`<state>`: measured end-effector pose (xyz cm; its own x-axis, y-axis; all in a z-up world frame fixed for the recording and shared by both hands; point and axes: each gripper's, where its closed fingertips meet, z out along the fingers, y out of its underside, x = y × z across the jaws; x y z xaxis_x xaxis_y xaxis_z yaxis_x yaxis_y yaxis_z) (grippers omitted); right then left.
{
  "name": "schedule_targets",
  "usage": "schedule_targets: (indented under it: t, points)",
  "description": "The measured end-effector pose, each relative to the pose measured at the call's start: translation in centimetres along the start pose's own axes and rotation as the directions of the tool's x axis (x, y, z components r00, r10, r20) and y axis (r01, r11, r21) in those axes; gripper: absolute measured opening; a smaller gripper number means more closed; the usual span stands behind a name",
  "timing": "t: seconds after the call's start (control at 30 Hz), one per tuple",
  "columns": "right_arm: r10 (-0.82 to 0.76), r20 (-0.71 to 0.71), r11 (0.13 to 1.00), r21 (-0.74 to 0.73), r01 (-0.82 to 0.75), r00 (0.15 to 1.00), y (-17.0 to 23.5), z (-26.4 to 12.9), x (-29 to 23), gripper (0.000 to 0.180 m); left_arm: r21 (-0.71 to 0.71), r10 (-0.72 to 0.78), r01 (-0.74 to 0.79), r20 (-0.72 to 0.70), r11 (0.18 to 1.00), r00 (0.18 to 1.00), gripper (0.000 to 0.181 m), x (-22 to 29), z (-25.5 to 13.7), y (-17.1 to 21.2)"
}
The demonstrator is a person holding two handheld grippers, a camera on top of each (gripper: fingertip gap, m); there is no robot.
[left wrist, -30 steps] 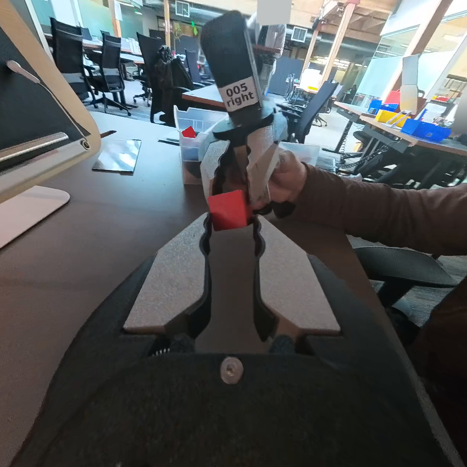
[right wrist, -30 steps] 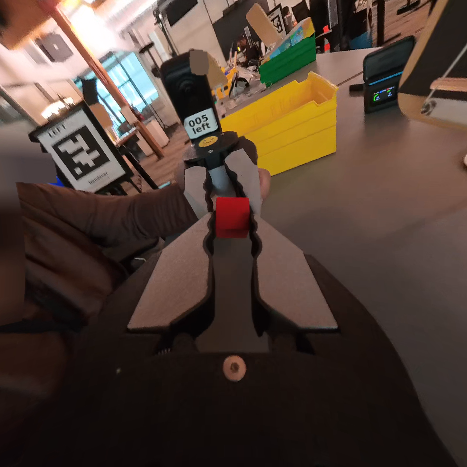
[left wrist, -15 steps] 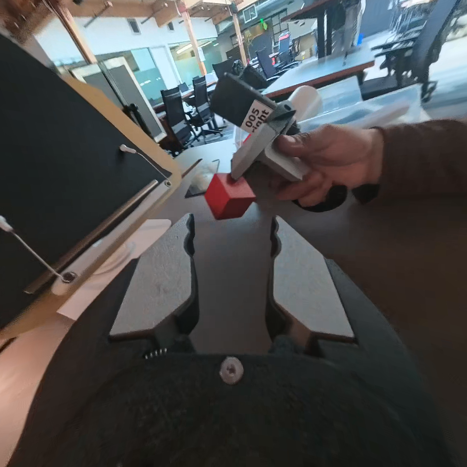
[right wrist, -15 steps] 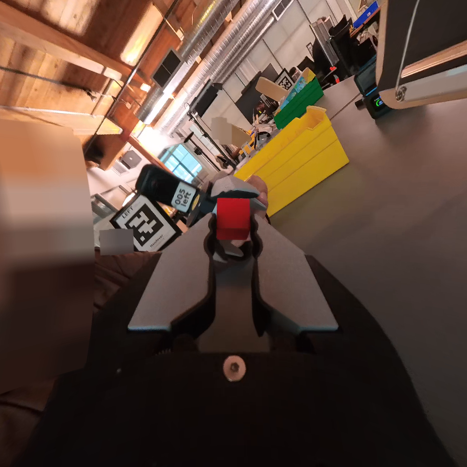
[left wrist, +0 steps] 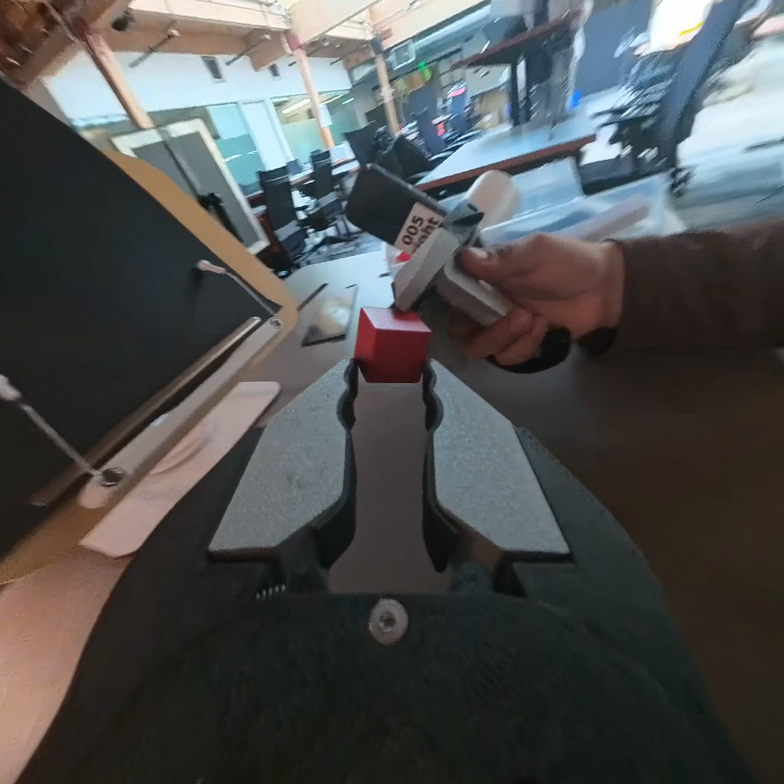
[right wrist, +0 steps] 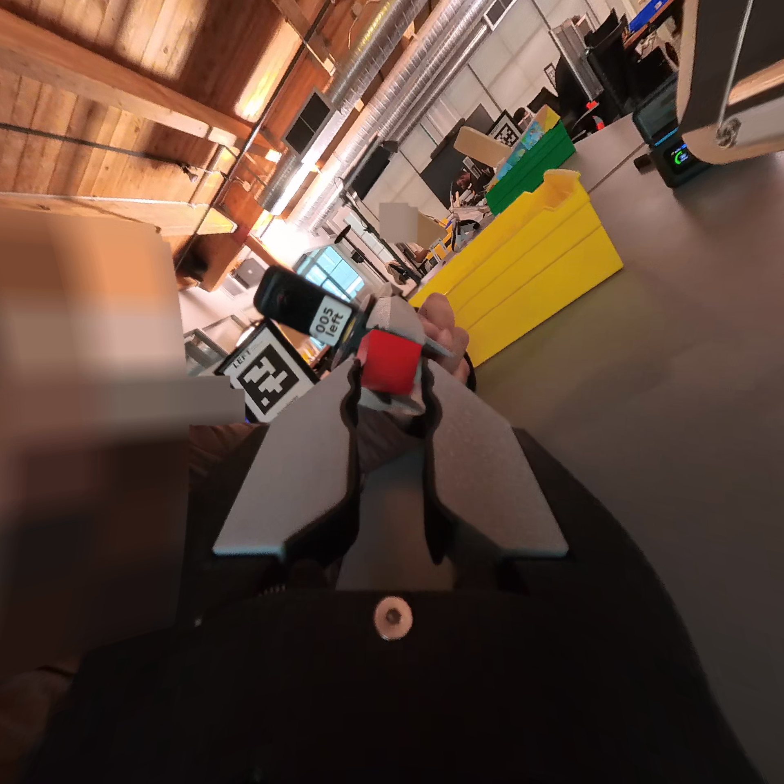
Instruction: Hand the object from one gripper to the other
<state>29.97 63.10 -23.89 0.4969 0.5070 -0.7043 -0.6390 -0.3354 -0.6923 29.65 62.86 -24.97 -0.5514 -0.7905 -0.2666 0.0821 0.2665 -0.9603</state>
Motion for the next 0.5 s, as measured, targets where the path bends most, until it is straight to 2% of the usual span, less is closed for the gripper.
schedule_targets:
  t: [0.03,0.17,0.27,0.37,0.47,0.5]
  points:
    - [-0.027,-0.017,1.0,-0.001,0.027,1.0,-0.2,-0.2,0.0,0.029,0.024,-0.05,0.051,-0.041,0.998,0.998,0.027,0.2,-0.2,-0.4]
    - [-0.127,-0.037,0.992,-0.017,0.126,0.991,-0.6,-0.7,-0.8,0.035,0.099,-0.249,0.264,-0.146,0.959,0.957,0.026,-0.1,-1.0,-1.6]
    - [-0.216,-0.027,0.976,-0.035,0.215,0.976,-0.3,-0.2,-1.5,0.045,0.071,-0.404,0.446,-0.316,0.892,0.858,0.026,1.1,-1.2,-2.0]
    - [-0.292,-0.009,0.952,-0.099,0.29,0.956,0.9,0.8,-2.1,0.052,0.01,-0.499,0.551,-0.41,0.834,0.763,0.026,2.0,-1.2,-1.7]
    - [-0.354,-0.019,0.927,-0.138,0.349,0.935,1.8,1.6,-2.2,0.043,-0.03,-0.545,0.591,-0.428,0.806,0.721,0.027,2.3,-0.9,-1.3]
    - [-0.372,-0.058,0.921,-0.145,0.361,0.926,1.8,1.6,-1.6,0.032,-0.036,-0.548,0.591,-0.426,0.806,0.72,0.027,2.3,-0.9,-1.1]
